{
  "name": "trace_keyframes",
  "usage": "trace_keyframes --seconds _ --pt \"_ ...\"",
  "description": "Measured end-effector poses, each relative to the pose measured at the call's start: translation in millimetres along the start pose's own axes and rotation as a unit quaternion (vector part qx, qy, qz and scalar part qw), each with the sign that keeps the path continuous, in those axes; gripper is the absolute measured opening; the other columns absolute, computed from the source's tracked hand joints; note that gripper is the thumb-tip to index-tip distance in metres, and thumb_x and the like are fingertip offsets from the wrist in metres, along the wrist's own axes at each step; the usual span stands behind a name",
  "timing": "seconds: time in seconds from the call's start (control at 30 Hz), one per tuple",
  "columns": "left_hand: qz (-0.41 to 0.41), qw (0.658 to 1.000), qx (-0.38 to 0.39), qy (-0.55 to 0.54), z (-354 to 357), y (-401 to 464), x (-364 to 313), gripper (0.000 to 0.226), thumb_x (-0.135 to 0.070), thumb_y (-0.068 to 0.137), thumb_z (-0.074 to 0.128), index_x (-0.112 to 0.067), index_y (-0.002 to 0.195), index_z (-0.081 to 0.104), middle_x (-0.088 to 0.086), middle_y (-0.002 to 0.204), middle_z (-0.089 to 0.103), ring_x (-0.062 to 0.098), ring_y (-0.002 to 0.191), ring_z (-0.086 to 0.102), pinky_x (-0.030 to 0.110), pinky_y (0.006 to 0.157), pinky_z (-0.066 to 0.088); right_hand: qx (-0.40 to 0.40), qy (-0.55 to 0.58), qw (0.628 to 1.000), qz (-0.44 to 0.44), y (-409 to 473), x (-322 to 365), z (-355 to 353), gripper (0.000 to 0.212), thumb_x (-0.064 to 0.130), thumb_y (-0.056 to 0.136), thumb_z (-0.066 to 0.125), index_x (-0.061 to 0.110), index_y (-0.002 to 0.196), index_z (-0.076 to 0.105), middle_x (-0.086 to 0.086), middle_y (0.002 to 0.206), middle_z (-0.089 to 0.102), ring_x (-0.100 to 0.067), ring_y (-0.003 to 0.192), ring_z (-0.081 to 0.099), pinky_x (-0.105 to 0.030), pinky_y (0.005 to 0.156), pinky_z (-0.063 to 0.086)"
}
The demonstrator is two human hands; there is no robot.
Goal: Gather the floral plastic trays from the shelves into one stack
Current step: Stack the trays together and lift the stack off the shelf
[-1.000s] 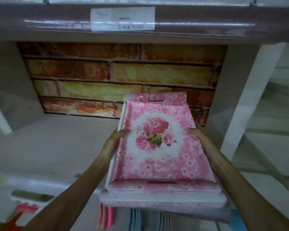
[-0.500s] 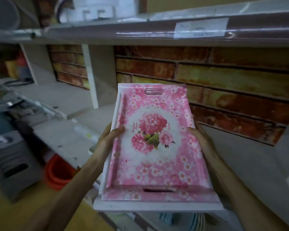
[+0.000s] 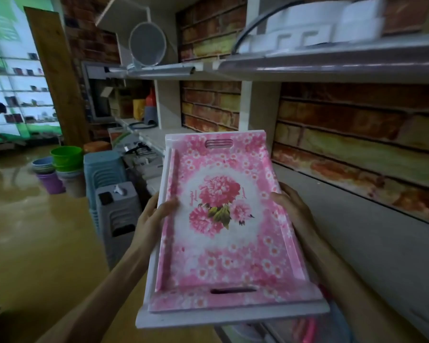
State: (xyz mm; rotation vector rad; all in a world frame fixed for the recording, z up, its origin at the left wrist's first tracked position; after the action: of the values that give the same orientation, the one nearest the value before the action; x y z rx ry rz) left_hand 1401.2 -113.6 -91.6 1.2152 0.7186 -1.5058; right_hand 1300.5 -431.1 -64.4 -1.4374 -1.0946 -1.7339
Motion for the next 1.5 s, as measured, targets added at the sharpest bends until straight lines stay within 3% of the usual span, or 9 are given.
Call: trace_keyframes --seconds 0.13,0.27,0.53,0.73,0.87,0.97,1.1,1.3,1.5 --pt "0.015 0.999 -0.016 0.034 -72 26 -27 0.049 -0.032 0.077 0.074 -0.034 0.125 0.063 0.011 0.117 0.071 0.036 0.099 0.070 0.048 0.081 0.058 0.033 0.036 0.999 0.008 24 -13 83 0.055 0.045 0.066 0.074 0.036 0.119 0.066 0.005 0.106 0.076 -0.020 0.092 0.074 -0.032 0.070 0.059" --pt "0.030 0.997 -0.046 0.049 -133 47 -47 0.048 -0.029 0.076 0.075 -0.030 0.123 0.065 0.013 0.112 0.073 0.030 0.091 0.073 0.039 0.073 0.059 0.086 0.062 0.994 0.026 46 -30 158 0.038 0.034 0.081 0.070 0.033 0.119 0.067 0.000 0.110 0.075 -0.026 0.098 0.073 -0.043 0.083 0.058" --pt "0.038 0.988 -0.143 0.050 -232 88 -53 0.060 -0.030 0.069 0.077 -0.022 0.126 0.063 0.019 0.116 0.069 0.042 0.103 0.066 0.056 0.094 0.052 0.159 0.045 0.986 0.032 108 -60 270 0.047 0.040 0.078 0.071 0.036 0.124 0.064 0.001 0.117 0.073 -0.025 0.102 0.071 -0.044 0.084 0.058" --pt "0.055 0.976 -0.204 0.054 -291 145 -59 0.046 -0.011 0.087 0.065 -0.014 0.132 0.058 0.022 0.118 0.068 0.038 0.103 0.066 0.052 0.096 0.051 0.184 0.050 0.981 0.040 169 -78 342 0.028 0.032 0.083 0.069 0.042 0.109 0.071 0.008 0.108 0.075 -0.016 0.092 0.074 -0.024 0.064 0.059" --pt "0.079 0.966 -0.233 0.076 -319 200 -74 0.043 -0.010 0.087 0.064 -0.013 0.130 0.061 0.014 0.103 0.071 0.020 0.079 0.068 0.028 0.071 0.059 0.191 0.064 0.979 0.041 225 -81 386 0.024 0.025 0.085 0.068 0.038 0.105 0.074 0.005 0.103 0.077 -0.017 0.087 0.075 -0.023 0.060 0.058" --pt "0.090 0.968 -0.223 0.076 -330 243 -85 0.041 -0.009 0.088 0.063 -0.013 0.128 0.062 0.016 0.104 0.072 0.023 0.080 0.071 0.030 0.072 0.060 0.195 0.062 0.978 0.025 270 -81 415 0.032 0.028 0.081 0.069 0.033 0.113 0.072 0.002 0.107 0.076 -0.020 0.092 0.074 -0.027 0.064 0.059" --pt "0.092 0.970 -0.208 0.085 -339 291 -95 0.040 -0.014 0.087 0.065 -0.019 0.127 0.063 0.021 0.115 0.070 0.042 0.102 0.067 0.053 0.091 0.054 0.188 0.060 0.980 0.017 321 -87 438 0.047 0.039 0.069 0.074 0.035 0.116 0.070 0.002 0.108 0.076 -0.022 0.094 0.074 -0.029 0.066 0.060" --pt "0.075 0.975 -0.184 0.095 -337 371 -88 0.053 -0.030 0.068 0.076 -0.026 0.120 0.068 0.010 0.111 0.073 0.027 0.093 0.070 0.040 0.084 0.058 0.157 0.060 0.986 0.017 382 -96 435 0.044 0.042 0.072 0.075 0.036 0.116 0.069 0.003 0.107 0.076 -0.022 0.095 0.074 -0.033 0.070 0.060" --pt "0.047 0.991 -0.100 0.077 -304 470 -61 0.029 -0.031 0.078 0.073 -0.036 0.107 0.073 0.000 0.100 0.077 0.017 0.081 0.075 0.024 0.060 0.058 0.069 0.044 0.997 0.011 432 -100 388 0.036 0.040 0.077 0.073 0.035 0.112 0.071 0.001 0.103 0.077 -0.024 0.090 0.075 -0.036 0.071 0.061"
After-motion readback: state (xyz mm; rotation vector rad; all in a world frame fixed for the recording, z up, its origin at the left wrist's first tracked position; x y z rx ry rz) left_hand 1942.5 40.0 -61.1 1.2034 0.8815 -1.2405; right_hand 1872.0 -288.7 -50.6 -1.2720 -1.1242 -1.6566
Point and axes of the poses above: each hand's wrist, its own y-axis towards the middle knuckle, its own z-axis out of the palm, x = y × z, the point moved 9 cm from there along y, towards the middle knuckle
